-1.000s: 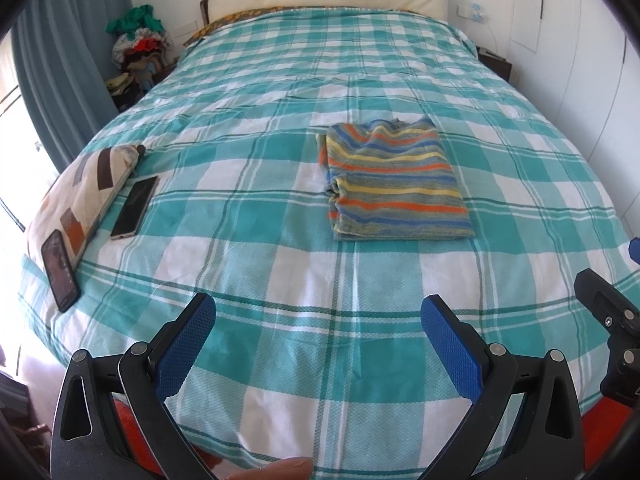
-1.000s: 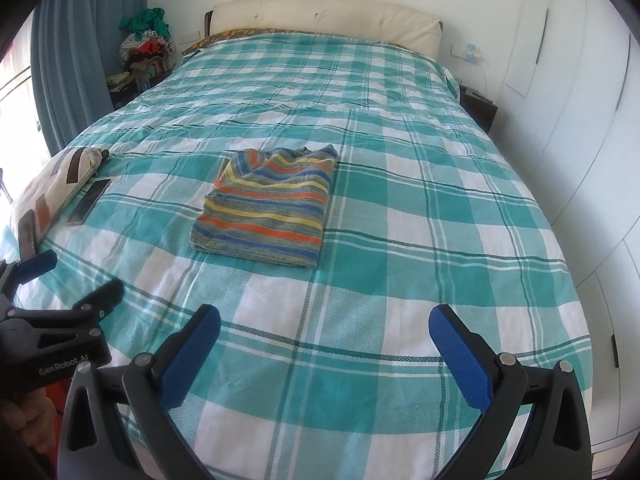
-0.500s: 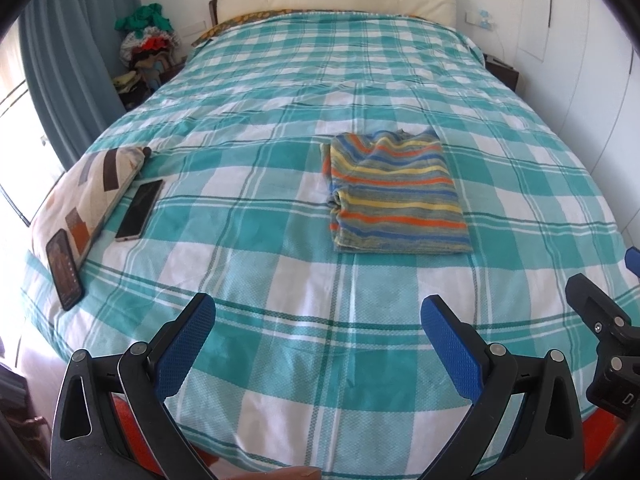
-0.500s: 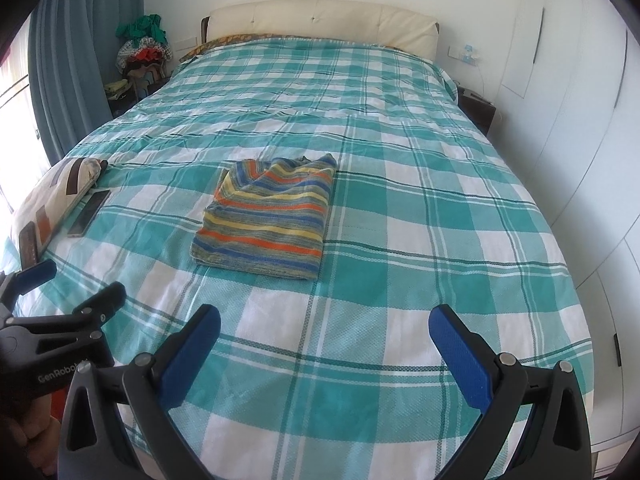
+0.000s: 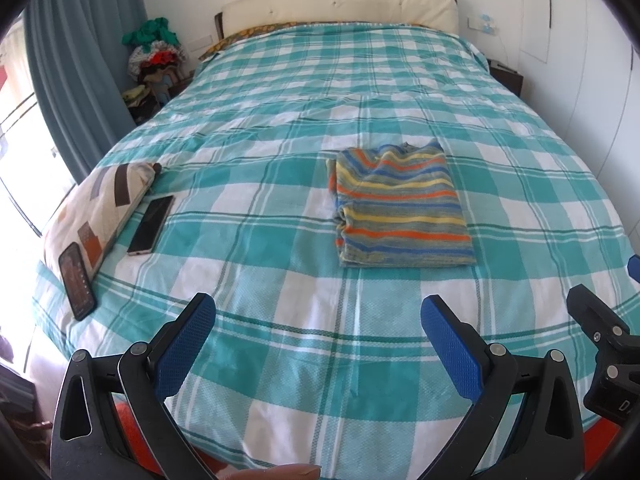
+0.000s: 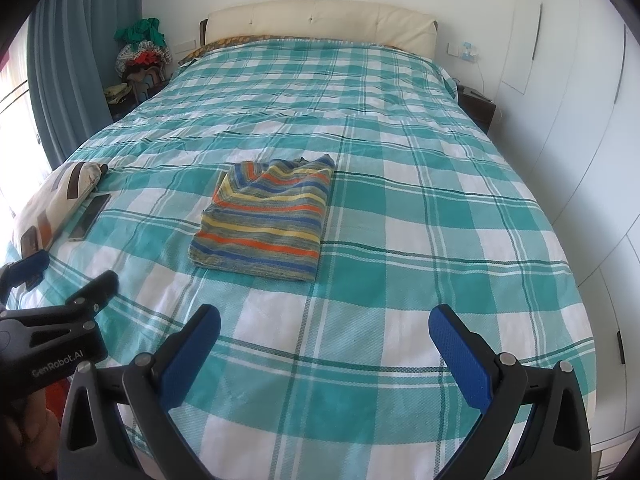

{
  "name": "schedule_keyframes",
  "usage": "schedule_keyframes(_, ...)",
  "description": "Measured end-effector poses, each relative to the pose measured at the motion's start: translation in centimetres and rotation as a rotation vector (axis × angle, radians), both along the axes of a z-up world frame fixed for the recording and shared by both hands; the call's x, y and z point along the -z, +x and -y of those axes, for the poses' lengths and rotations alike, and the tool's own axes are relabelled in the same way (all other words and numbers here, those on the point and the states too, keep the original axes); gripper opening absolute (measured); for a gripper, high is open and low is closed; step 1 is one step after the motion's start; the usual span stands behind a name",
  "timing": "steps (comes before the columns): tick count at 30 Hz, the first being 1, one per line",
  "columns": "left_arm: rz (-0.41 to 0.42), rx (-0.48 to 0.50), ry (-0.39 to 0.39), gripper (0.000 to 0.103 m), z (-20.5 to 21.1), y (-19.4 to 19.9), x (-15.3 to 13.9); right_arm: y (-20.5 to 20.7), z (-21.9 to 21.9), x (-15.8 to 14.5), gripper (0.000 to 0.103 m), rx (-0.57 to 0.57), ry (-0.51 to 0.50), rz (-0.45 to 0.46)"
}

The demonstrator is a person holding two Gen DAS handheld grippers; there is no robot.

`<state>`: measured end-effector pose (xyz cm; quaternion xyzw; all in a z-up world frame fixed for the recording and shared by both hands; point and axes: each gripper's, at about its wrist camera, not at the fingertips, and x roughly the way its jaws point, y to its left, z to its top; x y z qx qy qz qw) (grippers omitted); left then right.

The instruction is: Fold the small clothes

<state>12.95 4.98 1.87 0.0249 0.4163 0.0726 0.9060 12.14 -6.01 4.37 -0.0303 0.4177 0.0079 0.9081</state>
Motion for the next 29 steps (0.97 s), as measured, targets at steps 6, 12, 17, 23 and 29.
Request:
schedule_keyframes(6,0.01,0.003,-0.015,0.103,0.23,-0.05,-0.3,0.06,0.51,-0.22,0.103,0.01,0.006,0.002)
schedule_keyframes(12,0.019,0.015,-0.045,0.102,0.2,-0.2,-0.68,-0.05,0.26,-0.22,0.103,0.001,0.01,0.003)
schedule_keyframes(17,0.016,0.016,-0.053,0.102,0.17,-0.02,-0.73,-0.15,-0.27,-0.28,0.103,-0.005,0.001,0.006)
schedule_keyframes(23,0.005,0.039,-0.064,0.102,0.45,-0.07,-0.48,-0.26,-0.19,-0.46,0.103,-0.002,-0.007,0.013)
schedule_keyframes(29,0.035,0.054,-0.079,0.102,0.63,-0.74,-1.03,-0.28,-0.04,-0.44,0.103,-0.002,-0.008,0.012)
